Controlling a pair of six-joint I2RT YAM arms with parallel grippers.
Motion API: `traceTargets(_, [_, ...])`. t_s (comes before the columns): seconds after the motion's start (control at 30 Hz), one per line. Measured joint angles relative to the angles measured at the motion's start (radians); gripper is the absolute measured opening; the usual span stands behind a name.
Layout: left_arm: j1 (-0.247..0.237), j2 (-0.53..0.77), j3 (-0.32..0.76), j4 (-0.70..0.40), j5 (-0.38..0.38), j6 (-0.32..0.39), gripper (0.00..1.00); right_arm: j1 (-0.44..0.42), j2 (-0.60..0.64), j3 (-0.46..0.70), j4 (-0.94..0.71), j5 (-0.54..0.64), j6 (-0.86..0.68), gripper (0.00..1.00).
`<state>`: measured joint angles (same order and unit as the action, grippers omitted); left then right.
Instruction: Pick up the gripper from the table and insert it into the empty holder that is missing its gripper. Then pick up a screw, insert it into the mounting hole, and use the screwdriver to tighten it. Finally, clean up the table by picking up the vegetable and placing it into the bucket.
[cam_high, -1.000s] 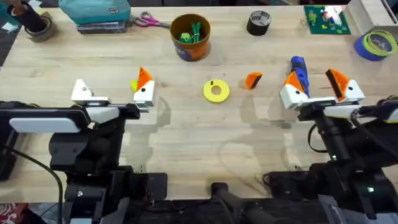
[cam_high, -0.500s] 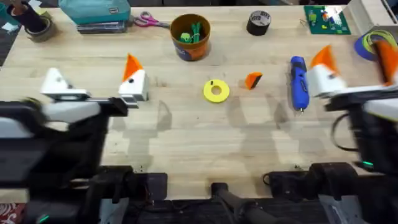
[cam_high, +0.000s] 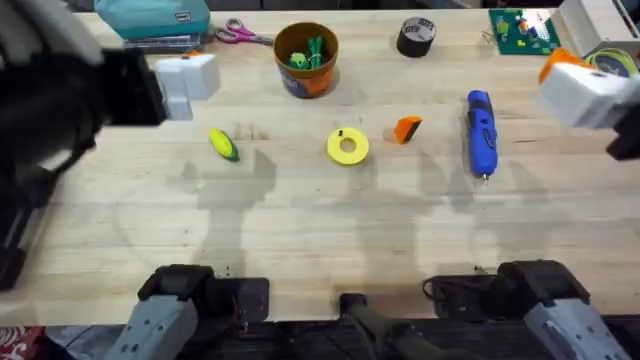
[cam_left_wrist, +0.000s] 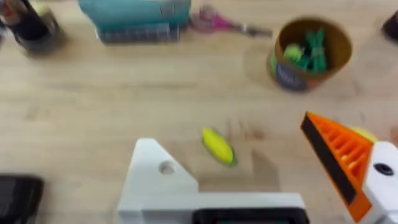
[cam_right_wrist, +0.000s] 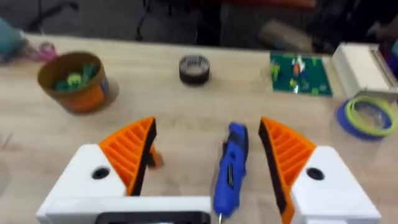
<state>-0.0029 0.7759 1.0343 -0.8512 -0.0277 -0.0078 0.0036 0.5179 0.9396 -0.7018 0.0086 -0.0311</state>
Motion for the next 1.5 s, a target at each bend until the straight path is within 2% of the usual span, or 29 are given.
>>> traceTargets(0.23, [0.0, 0.28, 0.177, -0.179, 0.0, 0.0, 0.986, 0.0, 0.293, 0.167, -0.232, -0.003, 0.0, 0.996])
traceTargets(0.5, [0.0, 0.462, 0.22, -0.263, 0.0, 0.0, 0.986, 0.0, 0.522, 0.208, -0.357, -0.003, -0.003, 0.996])
traceTargets(0.67, [0.0, 0.514, 0.22, -0.269, 0.001, 0.0, 0.986, 0.0, 0.586, 0.208, -0.357, -0.003, -0.003, 0.996])
traceTargets(0.97, [0.0, 0.551, 0.221, -0.266, 0.024, -0.009, 0.985, 0.0, 0.599, 0.208, -0.346, -0.003, -0.003, 0.996])
traceTargets(1.07, [0.0, 0.551, 0.222, -0.286, -0.001, -0.091, 0.985, 0.0, 0.599, 0.208, -0.346, -0.003, -0.003, 0.996])
traceTargets(1.27, [0.0, 0.553, 0.222, -0.32, -0.043, -0.373, 0.986, 0.0, 0.599, 0.209, -0.346, -0.003, -0.003, 0.996])
traceTargets(1.37, [0.0, 0.568, 0.223, -0.315, -0.047, -0.453, 0.985, 0.0, 0.599, 0.209, -0.346, -0.003, -0.003, 0.994])
traceTargets(1.5, [0.0, 0.624, 0.224, -0.312, -0.048, -0.521, 0.985, 0.0, 0.599, 0.209, -0.346, -0.003, -0.003, 0.996])
